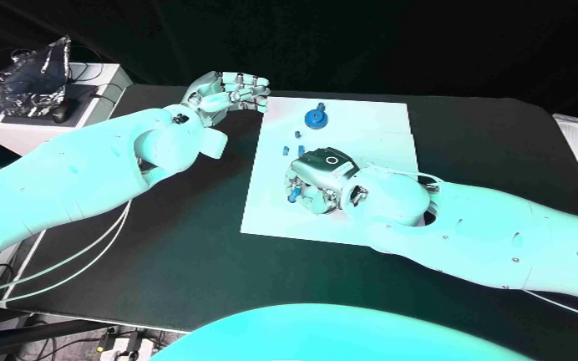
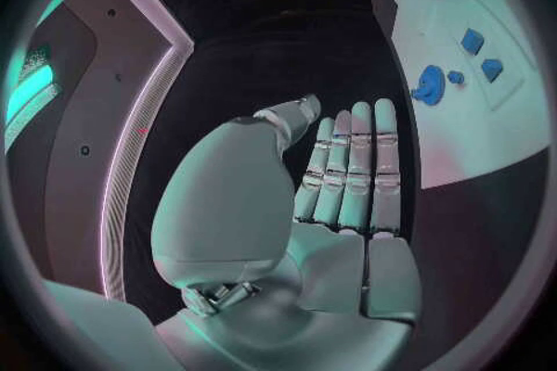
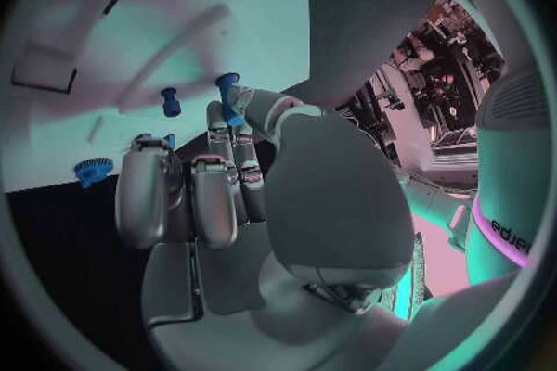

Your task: Assemble the parts on the task board

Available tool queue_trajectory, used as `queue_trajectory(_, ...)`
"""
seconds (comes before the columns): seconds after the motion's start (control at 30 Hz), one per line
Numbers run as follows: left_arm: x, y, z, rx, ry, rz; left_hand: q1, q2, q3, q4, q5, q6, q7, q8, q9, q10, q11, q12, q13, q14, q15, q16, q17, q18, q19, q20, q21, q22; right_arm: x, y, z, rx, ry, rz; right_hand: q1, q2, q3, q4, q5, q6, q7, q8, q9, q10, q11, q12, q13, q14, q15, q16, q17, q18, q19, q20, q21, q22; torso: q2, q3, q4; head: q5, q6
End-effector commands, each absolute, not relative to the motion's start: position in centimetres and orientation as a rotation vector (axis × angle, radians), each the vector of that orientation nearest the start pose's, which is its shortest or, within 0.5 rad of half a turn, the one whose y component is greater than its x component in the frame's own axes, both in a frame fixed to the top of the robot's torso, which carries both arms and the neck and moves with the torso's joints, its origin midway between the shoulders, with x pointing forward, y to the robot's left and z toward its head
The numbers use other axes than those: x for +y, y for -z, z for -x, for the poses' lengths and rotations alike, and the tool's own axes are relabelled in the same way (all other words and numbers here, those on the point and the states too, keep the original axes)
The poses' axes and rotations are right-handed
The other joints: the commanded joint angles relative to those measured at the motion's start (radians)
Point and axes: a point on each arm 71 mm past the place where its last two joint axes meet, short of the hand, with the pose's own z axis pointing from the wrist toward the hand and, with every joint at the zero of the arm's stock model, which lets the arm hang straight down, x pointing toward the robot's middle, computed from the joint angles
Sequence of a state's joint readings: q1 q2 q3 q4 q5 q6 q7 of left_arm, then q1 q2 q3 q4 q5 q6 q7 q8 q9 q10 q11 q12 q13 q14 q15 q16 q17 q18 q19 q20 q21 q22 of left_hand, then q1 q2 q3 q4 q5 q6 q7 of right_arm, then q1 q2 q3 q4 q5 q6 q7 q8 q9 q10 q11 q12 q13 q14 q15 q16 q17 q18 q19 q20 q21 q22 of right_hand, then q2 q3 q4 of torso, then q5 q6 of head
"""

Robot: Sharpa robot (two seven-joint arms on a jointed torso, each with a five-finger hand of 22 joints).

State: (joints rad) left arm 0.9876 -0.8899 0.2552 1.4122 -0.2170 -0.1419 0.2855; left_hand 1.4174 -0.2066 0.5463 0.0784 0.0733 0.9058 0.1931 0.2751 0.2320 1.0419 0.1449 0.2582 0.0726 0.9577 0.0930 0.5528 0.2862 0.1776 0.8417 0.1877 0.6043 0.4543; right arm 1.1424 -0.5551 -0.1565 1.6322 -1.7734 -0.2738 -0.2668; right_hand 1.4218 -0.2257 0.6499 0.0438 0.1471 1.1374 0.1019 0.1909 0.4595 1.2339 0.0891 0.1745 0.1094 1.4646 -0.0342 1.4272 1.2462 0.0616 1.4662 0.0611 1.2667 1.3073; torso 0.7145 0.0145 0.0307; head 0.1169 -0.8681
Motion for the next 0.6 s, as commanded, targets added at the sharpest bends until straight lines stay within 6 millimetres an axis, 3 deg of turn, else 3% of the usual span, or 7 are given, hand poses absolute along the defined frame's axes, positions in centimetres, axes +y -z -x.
queue_trajectory(0.03,26.57,18.70,-50.14,1.430,1.541,1.068,0.008,0.005,-0.005,0.001,0.000,-0.002,0.005,-0.001,-0.001,-0.007,0.001,-0.006,0.000,0.006,0.004,-0.006,0.001,0.002,0.000,0.006,-0.007,-0.001,-3.29,23.36,-40.24,1.662,-0.743,0.628,0.002,0.017,0.009,-0.004,0.004,0.000,0.009,0.006,0.002,0.057,-0.052,0.004,0.044,0.043,-0.006,0.001,-0.003,-0.006,0.043,-0.005,-0.002,0.139,0.000,0.0000,0.0000,0.002,-0.002)
queue_trajectory(0.23,26.61,18.69,-50.12,1.430,1.539,1.068,0.008,0.005,-0.005,0.001,0.000,-0.002,0.005,-0.001,-0.001,-0.007,0.001,-0.006,0.000,0.006,0.004,-0.006,0.001,0.002,0.000,0.006,-0.007,-0.001,-3.18,23.54,-40.22,1.660,-0.772,0.627,-0.043,-0.001,-0.011,-0.001,0.020,-0.042,0.015,-0.015,-0.001,0.027,-0.042,-0.020,0.046,0.042,0.003,0.000,-0.004,-0.006,0.040,0.002,-0.010,0.139,-0.001,-0.0008,-0.0007,0.003,-0.004)
queue_trajectory(0.37,26.64,18.69,-50.12,1.430,1.539,1.068,0.008,0.005,-0.005,0.001,0.000,-0.002,0.005,-0.001,-0.001,-0.007,0.001,-0.006,0.000,0.006,0.004,-0.006,0.001,0.002,0.000,0.006,-0.007,-0.001,-3.20,23.57,-40.23,1.656,-0.790,0.621,-0.090,-0.037,-0.041,0.013,0.024,-0.095,0.020,-0.045,-0.009,-0.030,-0.026,-0.060,0.034,0.041,0.016,-0.001,-0.009,-0.002,0.034,0.012,-0.032,0.132,-0.001,-0.0006,-0.0007,0.003,-0.004)
queue_trajectory(0.6,26.65,18.69,-50.11,1.431,1.539,1.068,0.008,0.005,-0.005,0.001,0.000,-0.002,0.005,-0.001,-0.001,-0.007,0.001,-0.006,0.000,0.006,0.004,-0.006,0.001,0.002,0.000,0.006,-0.007,-0.001,-3.43,23.62,-40.37,1.653,-0.794,0.608,-0.105,-0.059,-0.084,0.017,0.022,-0.154,0.010,-0.077,-0.019,-0.106,-0.005,-0.087,0.014,0.035,0.032,-0.010,-0.029,0.010,0.017,0.027,-0.108,0.102,-0.001,-0.0007,-0.0006,0.001,-0.002)
